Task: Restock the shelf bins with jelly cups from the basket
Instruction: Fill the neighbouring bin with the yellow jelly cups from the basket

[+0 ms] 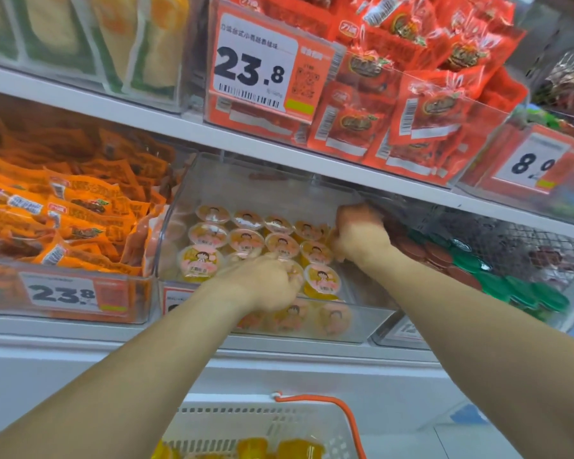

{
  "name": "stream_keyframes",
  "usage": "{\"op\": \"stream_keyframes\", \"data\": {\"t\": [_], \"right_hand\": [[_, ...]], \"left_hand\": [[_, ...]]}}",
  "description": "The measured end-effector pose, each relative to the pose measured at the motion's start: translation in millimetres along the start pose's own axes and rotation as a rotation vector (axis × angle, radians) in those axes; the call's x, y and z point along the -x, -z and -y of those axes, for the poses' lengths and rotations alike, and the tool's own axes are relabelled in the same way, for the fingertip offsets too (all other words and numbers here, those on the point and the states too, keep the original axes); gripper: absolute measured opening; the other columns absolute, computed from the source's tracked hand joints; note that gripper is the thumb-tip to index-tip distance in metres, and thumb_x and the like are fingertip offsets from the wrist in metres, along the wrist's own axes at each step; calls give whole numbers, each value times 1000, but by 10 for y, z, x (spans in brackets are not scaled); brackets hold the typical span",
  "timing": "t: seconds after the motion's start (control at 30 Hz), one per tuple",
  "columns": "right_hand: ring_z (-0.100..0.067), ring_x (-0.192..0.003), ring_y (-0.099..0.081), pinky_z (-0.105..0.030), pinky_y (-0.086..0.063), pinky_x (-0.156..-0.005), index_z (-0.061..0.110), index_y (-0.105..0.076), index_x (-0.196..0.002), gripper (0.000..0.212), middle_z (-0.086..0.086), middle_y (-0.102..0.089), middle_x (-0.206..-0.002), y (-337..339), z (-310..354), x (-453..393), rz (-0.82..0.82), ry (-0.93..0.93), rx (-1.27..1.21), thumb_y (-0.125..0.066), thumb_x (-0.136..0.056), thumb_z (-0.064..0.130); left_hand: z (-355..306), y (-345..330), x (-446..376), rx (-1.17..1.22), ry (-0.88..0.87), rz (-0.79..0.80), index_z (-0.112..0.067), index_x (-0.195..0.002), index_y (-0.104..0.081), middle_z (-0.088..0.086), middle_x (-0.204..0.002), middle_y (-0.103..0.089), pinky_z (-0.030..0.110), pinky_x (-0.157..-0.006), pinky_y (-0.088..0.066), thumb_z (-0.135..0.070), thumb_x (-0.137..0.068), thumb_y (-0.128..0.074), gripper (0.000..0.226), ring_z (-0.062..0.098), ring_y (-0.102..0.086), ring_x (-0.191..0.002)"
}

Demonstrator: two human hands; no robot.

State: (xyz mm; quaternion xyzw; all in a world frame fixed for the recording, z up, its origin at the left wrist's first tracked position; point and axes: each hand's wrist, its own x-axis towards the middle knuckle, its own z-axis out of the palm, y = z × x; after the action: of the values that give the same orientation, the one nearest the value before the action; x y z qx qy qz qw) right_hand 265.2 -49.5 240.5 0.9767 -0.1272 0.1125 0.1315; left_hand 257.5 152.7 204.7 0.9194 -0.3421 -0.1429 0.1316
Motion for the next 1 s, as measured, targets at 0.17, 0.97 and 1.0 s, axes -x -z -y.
{"op": "stream_keyframes", "data": {"t": [0.17, 0.97, 1.0], "right_hand": [[-38, -99, -64, -37, -52, -76, 7, -63, -109, 23, -17, -64, -109, -172, 177, -92, 53, -16, 58, -58, -87, 7], [-34, -112, -63, -33, -51, -83, 2, -60, -118, 25, -18, -63, -122, -115, 200, -60, 205, -168, -42, -55, -94, 6], [-33, -115, -61, -33, -51, -86, 1, -59, -121, 26, -18, -62, -124, -118, 183, -47, 228, -150, -12, -54, -96, 7]], "left_hand": [[47, -36, -62, 34, 5, 34, -23, -129, -60, 5, -146, -50, 46, -111, -35, -50, -100, -24, 53, 30, -41, -137], [52, -42, -56, 64, 16, -56, -29, -102, -63, 6, -131, -58, 51, -104, -41, -50, -92, -36, 36, 32, -48, -125], [53, -41, -57, 59, 16, -56, -30, -97, -61, 6, -130, -58, 52, -104, -41, -49, -93, -36, 32, 32, -48, -125]]}}
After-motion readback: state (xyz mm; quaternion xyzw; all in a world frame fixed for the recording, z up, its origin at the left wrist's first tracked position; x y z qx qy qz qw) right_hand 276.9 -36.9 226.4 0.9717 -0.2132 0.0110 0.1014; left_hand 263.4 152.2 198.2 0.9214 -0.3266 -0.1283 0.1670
